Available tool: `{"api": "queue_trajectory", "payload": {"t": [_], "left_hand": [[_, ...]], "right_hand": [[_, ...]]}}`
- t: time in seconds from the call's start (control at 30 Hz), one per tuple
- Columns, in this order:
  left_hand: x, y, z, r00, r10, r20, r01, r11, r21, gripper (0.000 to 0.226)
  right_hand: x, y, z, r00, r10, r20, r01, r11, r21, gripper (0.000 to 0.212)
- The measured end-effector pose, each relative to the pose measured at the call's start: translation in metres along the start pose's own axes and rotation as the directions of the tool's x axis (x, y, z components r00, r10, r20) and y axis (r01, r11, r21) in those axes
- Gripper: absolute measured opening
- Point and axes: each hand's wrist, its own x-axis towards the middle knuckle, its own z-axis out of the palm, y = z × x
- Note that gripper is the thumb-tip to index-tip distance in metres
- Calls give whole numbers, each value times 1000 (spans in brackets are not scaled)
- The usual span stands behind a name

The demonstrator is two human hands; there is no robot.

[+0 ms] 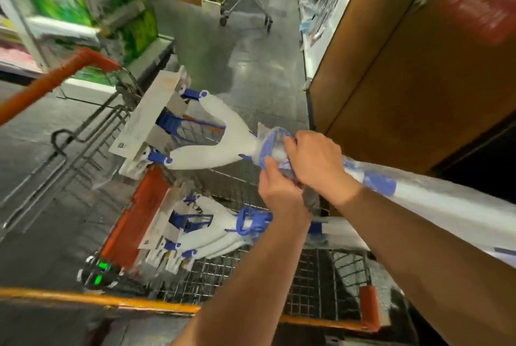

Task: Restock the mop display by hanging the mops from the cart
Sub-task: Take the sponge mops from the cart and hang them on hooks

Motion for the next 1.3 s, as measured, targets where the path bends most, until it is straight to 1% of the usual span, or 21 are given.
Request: {"api": "queue_trajectory", "payload": {"t": [0.1,0.2,0.37,0.43,0.6,0.73,0.8,0.9,1.03,1.17,1.23,1.3], "left_hand": [[-30,7,5,995,62,78,-66,996,57,33],[-62,8,8,979,148,139,-165,979,122,28],[-121,-1,5,952,217,217,-270,928,256,27],[-144,-8,2,934,219,282,-298,912,280,27],[-200,-21,0,885,163,437,-312,903,296,23],[-233,-29,1,833,107,542,-323,891,320,21],[-248,-31,3,811,105,576,-352,873,337,20],[-273,-28,7,759,81,646,-418,822,387,25],[-305,-17,10,626,-24,780,-466,790,398,19],[-331,-5,3,489,-166,856,-475,772,422,14],[-344,-2,-2,449,-222,865,-452,779,435,14],[-358,-1,-9,413,-266,871,-441,779,447,16]], "right_hand": [[-21,1,-30,995,51,-91,-48,998,37,45],[-51,6,-57,978,92,-187,-72,991,108,44],[-116,17,-96,929,243,-278,-167,948,269,39],[-141,25,-107,901,305,-308,-193,919,345,36],[-191,45,-127,806,467,-364,-227,811,539,41],[-223,53,-143,701,585,-407,-222,722,656,39],[-238,56,-153,638,631,-441,-212,694,688,37],[-260,56,-171,535,692,-485,-188,657,730,36],[-285,50,-194,377,778,-502,-168,591,789,35],[-313,37,-213,210,827,-522,-172,556,813,37],[-328,29,-218,138,835,-532,-179,549,816,37],[-347,19,-221,51,834,-549,-183,548,816,36]]}}
